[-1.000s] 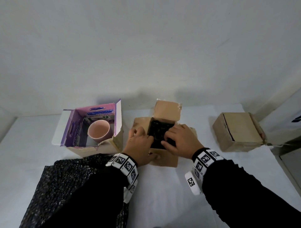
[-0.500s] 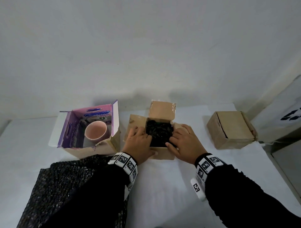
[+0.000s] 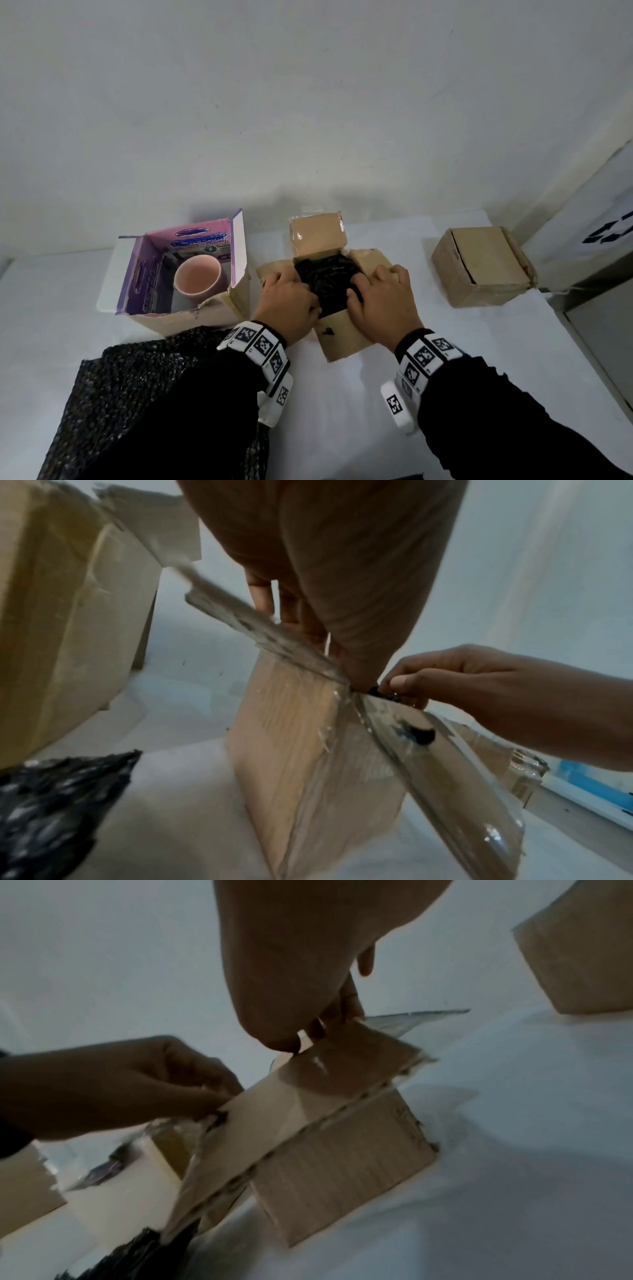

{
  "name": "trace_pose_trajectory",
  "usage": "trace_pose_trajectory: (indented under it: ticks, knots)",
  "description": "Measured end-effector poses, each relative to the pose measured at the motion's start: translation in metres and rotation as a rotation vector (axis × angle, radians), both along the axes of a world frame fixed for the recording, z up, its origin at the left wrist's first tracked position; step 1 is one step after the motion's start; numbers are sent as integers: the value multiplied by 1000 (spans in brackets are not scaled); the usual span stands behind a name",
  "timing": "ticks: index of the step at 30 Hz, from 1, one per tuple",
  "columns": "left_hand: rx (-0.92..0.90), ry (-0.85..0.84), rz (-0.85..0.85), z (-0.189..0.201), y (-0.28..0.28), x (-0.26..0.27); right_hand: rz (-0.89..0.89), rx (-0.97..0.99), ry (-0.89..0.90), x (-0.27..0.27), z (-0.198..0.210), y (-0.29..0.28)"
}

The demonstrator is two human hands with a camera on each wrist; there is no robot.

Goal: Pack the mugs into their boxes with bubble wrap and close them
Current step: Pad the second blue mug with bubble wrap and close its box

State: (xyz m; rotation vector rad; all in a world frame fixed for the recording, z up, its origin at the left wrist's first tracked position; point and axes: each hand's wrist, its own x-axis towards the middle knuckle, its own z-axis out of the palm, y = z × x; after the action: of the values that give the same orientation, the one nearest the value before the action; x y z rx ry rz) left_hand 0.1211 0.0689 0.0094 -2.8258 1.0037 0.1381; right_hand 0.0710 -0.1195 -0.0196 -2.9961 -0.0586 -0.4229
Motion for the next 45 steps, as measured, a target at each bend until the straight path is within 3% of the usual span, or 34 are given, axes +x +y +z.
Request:
trace_pose_trajectory:
  ticks: [4,7,12,15,19,25,31,38,45]
  knots:
    - [-73,65,-12,-3,-12,-6,-90,-24,124,-5,-4,5]
    - [-221,235,-47,-4,-19,-6,-77,-73,258,1,6,2]
    - [-454,202,-4,-12,-21,13,14,61,168,7,11,6]
    - [-350,227,-43,-17,-19,19,56,183,191,8,6,9]
    - [-109,25,-55,-16,-20,19,83,49,271,16,1,13]
    - [-84,49,-30,-18,-20,24,83,-79,313,22,0,16]
    - [-59,60,-31,-15,-19,27,61,12,336,22,-1,19]
    - [-97,80,10,-10,-20,21,20,-138,391,35,7,24]
    - [-11,125,8,-12,-22,28,25,-36,318,19,0,23]
